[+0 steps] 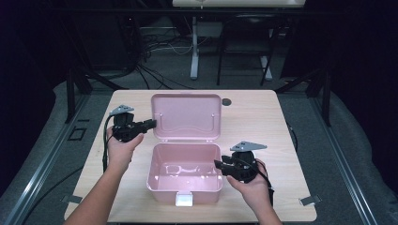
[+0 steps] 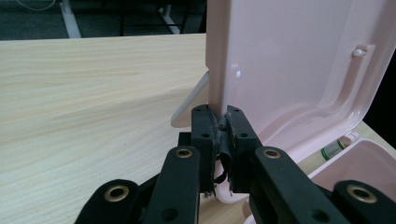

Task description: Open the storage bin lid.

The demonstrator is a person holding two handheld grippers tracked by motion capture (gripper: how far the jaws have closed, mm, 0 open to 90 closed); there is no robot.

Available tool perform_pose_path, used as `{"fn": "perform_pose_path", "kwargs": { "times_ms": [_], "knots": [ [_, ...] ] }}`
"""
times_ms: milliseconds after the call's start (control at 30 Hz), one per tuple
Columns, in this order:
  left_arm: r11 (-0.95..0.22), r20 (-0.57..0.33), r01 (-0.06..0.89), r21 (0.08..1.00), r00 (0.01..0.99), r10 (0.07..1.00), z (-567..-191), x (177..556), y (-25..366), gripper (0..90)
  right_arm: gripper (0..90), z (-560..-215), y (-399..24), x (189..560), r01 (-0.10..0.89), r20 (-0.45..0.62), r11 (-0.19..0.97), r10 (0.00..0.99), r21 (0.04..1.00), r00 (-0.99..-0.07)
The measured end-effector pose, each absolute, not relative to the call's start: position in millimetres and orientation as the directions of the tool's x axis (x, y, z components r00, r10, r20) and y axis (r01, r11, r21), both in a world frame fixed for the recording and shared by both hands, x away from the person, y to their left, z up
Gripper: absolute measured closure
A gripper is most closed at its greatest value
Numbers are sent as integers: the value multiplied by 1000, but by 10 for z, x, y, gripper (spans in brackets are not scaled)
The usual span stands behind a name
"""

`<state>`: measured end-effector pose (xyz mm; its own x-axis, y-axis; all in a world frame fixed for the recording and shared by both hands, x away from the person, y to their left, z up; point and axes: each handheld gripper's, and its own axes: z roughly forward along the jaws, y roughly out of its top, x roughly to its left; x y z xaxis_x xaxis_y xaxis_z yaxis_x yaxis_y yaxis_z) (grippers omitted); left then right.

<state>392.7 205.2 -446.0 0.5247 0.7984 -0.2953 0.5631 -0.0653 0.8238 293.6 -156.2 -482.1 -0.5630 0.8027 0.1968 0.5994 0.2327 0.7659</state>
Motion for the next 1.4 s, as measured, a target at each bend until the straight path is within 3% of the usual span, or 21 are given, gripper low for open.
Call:
{"fn": "perform_pose_path", "kwargs": {
  "times_ms": [1400],
  "knots": [
    [-32,-454,717,696,474,755,-4504,4240,2123,837,631,-4824,-1574,2942,601,204,232,797,765,-568]
  ]
}}
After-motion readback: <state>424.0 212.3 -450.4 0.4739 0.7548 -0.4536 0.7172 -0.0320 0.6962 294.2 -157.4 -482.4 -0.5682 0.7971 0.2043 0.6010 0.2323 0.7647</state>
